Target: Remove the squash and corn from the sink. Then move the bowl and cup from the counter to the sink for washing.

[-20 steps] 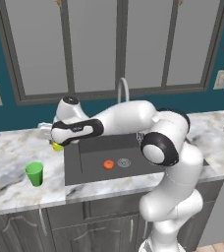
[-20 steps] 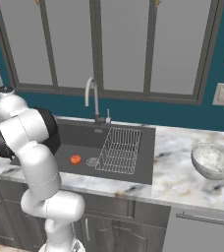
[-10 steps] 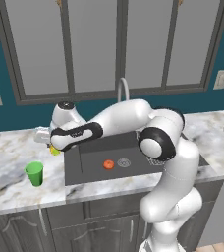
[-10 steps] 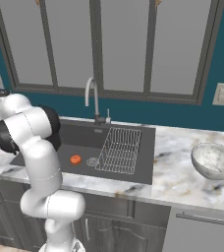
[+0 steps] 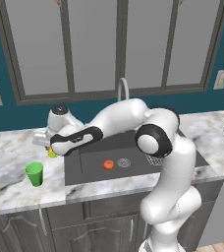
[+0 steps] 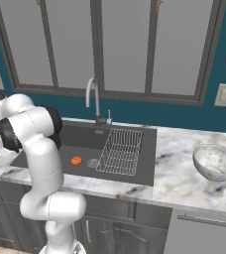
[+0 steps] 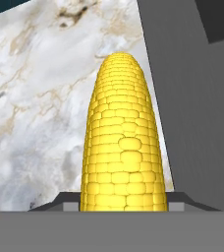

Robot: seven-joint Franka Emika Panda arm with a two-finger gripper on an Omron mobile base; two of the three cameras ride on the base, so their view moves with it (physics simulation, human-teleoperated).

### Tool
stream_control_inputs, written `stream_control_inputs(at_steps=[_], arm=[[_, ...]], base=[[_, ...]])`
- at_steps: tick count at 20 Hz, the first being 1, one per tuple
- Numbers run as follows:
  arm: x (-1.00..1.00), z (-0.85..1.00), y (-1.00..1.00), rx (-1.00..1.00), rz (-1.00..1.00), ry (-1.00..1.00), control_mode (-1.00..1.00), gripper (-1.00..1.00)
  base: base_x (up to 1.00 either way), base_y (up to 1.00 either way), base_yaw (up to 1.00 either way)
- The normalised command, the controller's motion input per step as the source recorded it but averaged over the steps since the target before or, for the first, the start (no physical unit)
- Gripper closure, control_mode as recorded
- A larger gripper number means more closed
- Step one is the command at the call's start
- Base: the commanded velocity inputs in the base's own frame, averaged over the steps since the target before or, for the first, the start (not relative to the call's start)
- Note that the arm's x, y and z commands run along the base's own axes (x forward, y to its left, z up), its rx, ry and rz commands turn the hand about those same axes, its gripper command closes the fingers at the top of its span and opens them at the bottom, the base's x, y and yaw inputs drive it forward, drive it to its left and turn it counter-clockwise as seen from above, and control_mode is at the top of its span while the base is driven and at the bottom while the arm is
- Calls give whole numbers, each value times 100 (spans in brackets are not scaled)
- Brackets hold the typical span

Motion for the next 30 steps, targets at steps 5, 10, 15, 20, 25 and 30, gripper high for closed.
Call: stream_control_inputs(at_steps=[5, 10, 15, 20, 25, 30], arm=[[8, -13, 9, 0, -6, 0, -100, 100], [8, -17, 11, 0, -7, 1, -100, 100], [11, -15, 3, -1, -13, 3, -100, 100], [11, -13, 1, 0, -13, 6, -100, 100], [9, -16, 5, 0, -14, 4, -100, 100], [14, -17, 6, 0, -12, 1, -100, 100]], base=[[0, 0, 0], [0, 0, 0], [0, 0, 0], [0, 0, 0], [0, 0, 0], [0, 0, 0]])
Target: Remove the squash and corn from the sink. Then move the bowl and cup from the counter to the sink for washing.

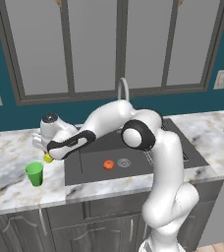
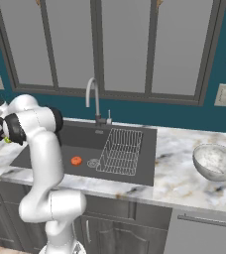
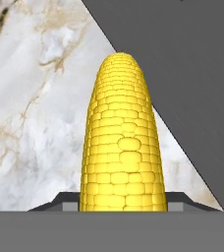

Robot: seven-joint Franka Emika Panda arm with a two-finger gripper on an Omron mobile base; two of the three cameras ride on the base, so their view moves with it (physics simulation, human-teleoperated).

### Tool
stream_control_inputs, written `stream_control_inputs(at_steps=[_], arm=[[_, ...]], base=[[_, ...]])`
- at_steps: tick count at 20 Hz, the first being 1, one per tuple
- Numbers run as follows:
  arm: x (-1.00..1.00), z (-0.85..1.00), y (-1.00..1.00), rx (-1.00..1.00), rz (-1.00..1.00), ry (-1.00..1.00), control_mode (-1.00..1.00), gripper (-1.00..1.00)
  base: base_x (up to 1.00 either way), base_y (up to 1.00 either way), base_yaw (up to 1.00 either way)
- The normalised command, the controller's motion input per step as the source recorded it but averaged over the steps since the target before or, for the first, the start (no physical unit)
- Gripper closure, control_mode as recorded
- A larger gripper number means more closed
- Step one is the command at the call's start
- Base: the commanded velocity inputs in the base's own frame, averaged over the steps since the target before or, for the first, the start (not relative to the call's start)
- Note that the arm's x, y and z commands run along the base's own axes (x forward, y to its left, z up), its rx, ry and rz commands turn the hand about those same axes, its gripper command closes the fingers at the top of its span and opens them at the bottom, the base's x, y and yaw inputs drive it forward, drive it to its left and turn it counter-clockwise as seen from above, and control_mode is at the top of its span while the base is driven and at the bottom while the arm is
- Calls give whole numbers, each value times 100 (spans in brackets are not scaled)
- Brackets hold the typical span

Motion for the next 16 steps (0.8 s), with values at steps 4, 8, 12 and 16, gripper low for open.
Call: stream_control_inputs(at_steps=[4, 8, 12, 16], arm=[[11, -16, 11, 0, -8, 0, -100, 100], [8, -14, 15, 0, -5, 1, -100, 100], [11, -10, 12, 0, -1, 3, -100, 100], [15, -8, 9, 0, 0, 4, -100, 100]], base=[[0, 0, 0], [0, 0, 0], [0, 0, 0], [0, 0, 0]])
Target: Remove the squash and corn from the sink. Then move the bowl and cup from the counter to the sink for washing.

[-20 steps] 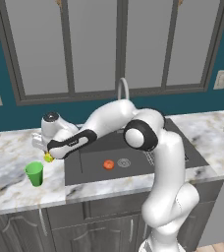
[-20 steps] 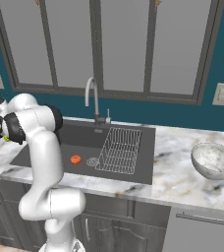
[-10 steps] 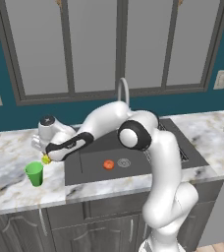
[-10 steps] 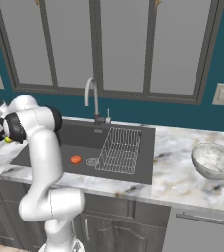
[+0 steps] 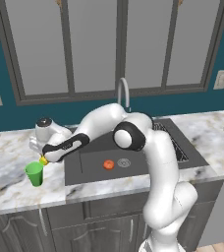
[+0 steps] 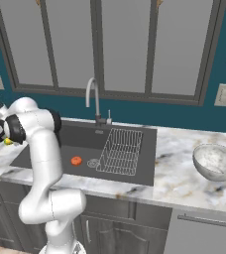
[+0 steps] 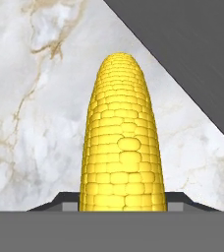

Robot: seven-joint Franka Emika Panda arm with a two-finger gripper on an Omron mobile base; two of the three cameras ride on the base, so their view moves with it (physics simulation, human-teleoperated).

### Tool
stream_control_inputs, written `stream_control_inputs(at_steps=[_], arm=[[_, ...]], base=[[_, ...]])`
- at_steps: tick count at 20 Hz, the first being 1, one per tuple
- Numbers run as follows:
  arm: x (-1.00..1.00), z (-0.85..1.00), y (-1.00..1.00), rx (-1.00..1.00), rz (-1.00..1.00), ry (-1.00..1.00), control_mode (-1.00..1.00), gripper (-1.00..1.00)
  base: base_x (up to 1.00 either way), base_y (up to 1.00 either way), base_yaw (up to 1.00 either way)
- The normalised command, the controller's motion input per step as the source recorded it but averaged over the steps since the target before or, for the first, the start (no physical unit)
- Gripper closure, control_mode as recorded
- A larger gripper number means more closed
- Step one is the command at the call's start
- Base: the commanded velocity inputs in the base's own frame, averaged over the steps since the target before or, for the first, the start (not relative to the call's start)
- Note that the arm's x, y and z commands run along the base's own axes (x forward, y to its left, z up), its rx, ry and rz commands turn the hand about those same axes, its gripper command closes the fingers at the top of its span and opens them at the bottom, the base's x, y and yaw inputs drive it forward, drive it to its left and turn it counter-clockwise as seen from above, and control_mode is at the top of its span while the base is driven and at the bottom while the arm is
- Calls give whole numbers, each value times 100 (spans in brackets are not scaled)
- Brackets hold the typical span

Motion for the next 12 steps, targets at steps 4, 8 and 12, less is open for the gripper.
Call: stream_control_inputs(at_steps=[4, 8, 12], arm=[[13, -9, 9, 0, 0, 6, -100, 100], [10, -14, 9, 0, 0, 5, -100, 100], [7, -17, 9, 0, 0, 2, -100, 100]], base=[[0, 0, 0], [0, 0, 0], [0, 0, 0]])
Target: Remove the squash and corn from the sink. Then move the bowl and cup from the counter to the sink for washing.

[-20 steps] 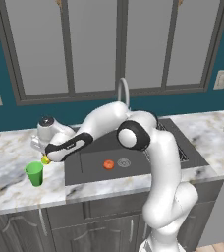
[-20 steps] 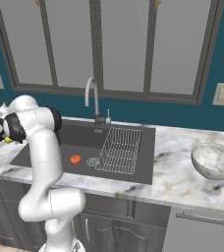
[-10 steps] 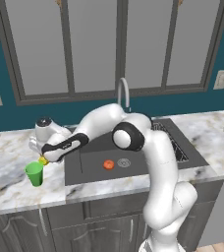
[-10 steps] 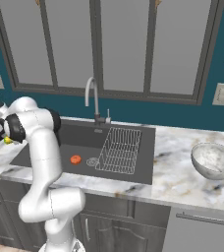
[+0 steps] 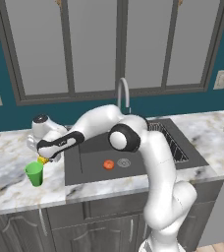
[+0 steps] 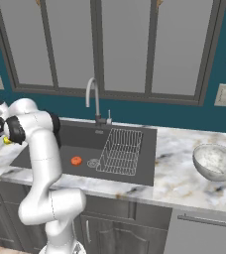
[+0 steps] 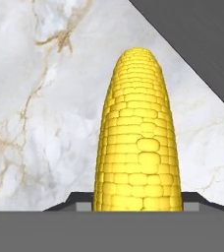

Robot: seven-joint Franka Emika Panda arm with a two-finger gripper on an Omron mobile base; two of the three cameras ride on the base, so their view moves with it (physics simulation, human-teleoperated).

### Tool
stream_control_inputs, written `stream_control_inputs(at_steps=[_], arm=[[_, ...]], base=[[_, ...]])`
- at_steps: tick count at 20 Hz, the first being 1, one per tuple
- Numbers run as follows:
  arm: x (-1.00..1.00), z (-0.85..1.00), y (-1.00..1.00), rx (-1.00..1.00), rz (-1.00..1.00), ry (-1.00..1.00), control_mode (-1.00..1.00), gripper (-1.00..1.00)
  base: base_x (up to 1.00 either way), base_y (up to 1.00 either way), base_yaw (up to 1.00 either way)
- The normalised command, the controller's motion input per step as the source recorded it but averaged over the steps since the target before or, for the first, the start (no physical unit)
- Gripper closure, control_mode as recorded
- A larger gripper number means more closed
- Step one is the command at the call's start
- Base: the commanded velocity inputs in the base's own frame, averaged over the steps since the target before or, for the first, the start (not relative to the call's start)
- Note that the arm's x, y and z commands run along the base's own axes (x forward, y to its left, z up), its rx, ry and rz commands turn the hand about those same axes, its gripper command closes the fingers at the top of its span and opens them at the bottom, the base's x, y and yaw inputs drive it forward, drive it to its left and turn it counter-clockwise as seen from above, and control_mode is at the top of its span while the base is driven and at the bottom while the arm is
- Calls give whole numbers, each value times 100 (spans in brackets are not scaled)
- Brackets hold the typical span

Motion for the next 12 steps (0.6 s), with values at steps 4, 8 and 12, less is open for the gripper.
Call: stream_control_inputs(at_steps=[4, 8, 12], arm=[[3, -18, 8, 0, 0, 3, -100, 100], [0, -20, 5, 0, -2, 5, -100, -100], [0, -12, 1, -1, -4, 4, -100, -100]], base=[[0, 0, 0], [0, 0, 0], [0, 0, 0]])
